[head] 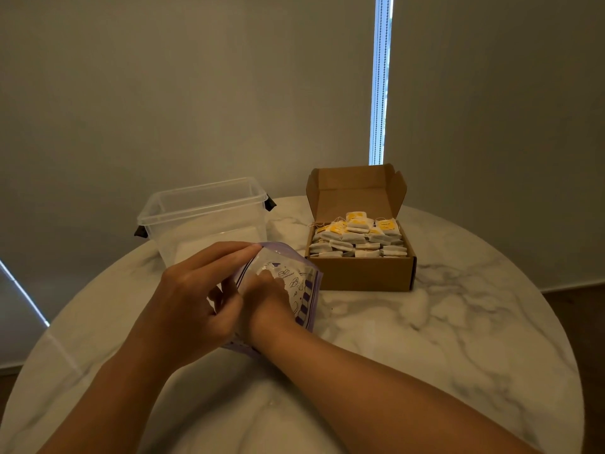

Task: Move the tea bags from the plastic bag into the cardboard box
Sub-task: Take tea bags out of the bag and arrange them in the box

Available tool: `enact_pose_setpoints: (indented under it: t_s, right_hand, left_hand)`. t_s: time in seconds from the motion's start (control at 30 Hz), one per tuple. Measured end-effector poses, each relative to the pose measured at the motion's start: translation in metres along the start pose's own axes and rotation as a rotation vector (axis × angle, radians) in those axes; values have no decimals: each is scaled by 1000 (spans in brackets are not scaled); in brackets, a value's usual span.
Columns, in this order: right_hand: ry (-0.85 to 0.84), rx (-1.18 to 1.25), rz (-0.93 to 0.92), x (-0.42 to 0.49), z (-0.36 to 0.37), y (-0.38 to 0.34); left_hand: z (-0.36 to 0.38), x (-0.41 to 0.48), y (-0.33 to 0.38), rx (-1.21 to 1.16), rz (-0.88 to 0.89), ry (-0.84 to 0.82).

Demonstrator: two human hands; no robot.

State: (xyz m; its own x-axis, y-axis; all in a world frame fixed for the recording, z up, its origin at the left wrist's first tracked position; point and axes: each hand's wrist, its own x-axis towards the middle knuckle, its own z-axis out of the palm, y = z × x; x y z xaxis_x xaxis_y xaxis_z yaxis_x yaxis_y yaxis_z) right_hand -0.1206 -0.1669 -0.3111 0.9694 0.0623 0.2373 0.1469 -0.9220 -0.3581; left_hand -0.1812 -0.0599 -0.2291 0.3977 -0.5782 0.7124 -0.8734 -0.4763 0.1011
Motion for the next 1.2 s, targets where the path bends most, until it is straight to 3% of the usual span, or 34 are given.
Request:
enact_pose_setpoints:
  t_s: [0.17, 0.47, 0.67, 0.83, 0.97, 1.2]
  right_hand:
    - [18, 286, 14, -34, -36, -2]
    - [-17, 324, -85, -99, -106, 22]
    - [-161, 787, 48, -119, -162, 61]
    - [-95, 1037, 150, -102, -180, 100]
    - [46, 991, 192, -73, -187, 129]
    - [259, 668, 111, -21, -201, 153]
  left_hand:
    - [-1, 0, -1, 4, 3, 10]
    - [-1, -1, -6, -2, -3, -3]
    - [0, 0, -7, 23, -10, -1]
    - [1, -1, -6, 28, -6, 5]
    - [2, -2, -7, 37, -9, -1]
    - [2, -2, -7, 34, -16, 5]
